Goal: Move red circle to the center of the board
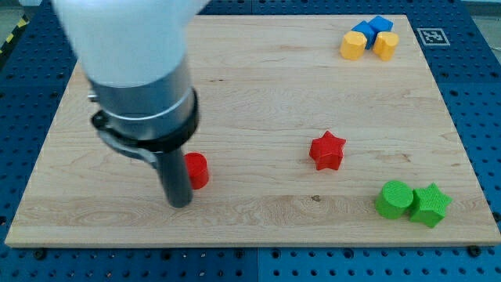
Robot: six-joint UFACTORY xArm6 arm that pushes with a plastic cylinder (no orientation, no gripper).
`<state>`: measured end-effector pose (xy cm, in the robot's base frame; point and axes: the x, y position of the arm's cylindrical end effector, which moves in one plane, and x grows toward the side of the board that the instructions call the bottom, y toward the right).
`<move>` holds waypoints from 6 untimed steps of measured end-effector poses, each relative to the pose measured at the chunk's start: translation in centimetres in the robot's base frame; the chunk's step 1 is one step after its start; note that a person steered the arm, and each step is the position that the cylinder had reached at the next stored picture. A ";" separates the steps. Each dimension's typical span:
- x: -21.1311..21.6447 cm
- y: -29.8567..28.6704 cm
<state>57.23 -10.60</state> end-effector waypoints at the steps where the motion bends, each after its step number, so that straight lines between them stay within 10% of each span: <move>1: 0.0 -1.5; 6: -1.8 4.1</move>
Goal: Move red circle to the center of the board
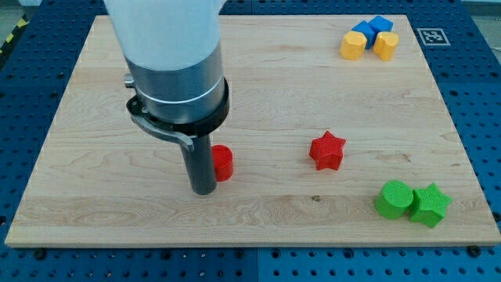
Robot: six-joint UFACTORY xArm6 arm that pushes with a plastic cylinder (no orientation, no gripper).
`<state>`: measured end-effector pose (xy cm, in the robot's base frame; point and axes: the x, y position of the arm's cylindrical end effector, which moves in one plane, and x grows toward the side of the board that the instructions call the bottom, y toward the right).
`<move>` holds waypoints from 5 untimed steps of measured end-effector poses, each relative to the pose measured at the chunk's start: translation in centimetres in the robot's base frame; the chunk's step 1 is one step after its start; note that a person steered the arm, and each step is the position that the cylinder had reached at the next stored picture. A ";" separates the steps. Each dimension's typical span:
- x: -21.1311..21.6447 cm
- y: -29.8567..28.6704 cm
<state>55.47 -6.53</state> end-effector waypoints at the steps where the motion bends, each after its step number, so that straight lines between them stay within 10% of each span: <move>1: -0.3 0.1; 5: -7.6 2.2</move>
